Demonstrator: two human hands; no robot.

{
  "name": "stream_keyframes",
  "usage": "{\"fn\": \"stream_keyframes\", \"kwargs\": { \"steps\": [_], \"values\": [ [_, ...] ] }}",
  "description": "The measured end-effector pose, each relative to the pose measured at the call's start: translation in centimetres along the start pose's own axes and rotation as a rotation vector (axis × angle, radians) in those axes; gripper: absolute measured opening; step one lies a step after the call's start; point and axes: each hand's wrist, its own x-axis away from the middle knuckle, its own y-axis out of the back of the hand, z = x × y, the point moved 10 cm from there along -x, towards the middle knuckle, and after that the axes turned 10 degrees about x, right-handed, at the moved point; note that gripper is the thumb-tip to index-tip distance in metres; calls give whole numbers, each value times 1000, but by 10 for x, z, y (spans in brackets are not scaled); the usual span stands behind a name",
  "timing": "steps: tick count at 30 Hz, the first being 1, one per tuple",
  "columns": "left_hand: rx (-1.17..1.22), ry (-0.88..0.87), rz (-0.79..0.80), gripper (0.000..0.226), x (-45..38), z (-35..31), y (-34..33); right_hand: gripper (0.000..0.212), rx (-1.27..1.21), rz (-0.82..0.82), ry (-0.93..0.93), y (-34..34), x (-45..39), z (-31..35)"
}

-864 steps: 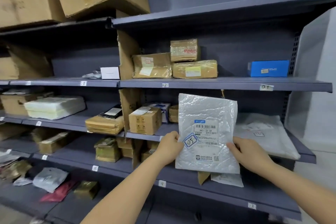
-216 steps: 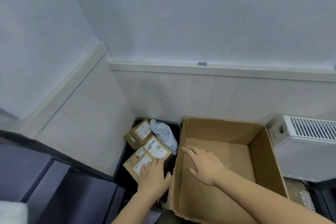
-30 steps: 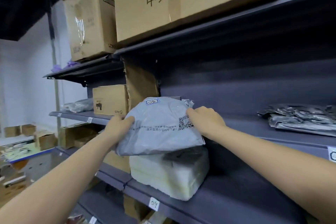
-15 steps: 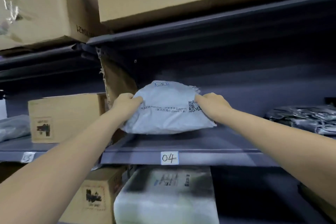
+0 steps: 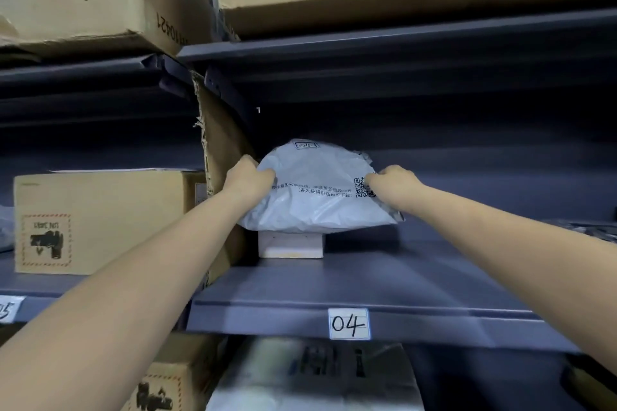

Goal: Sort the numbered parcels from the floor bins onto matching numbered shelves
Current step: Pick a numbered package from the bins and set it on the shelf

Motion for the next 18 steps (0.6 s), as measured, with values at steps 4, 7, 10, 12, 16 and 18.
{"fn": "stream_keyframes", "kwargs": {
  "steps": [4, 7, 10, 12, 16, 18],
  "values": [
    [19, 3, -23, 27, -3, 6, 3, 26, -4, -5, 6, -6, -3, 2],
    [55, -4, -11, 21, -2, 3, -4, 27, 17, -43, -7, 4, 1, -5],
    [97, -15, 31, 16, 6, -6, -24, 25, 88, -75, -51, 17, 4, -24],
    [110, -22, 72, 17, 14, -11, -43, 26, 149, -107, -88, 28, 7, -39],
    [63, -31, 181, 15, 29, -10, -82, 22, 232, -37, -165, 30, 13, -69],
    [18, -10, 225, 21, 34, -3, -97, 20, 271, 41, -204, 21, 15, -84]
  ]
}}
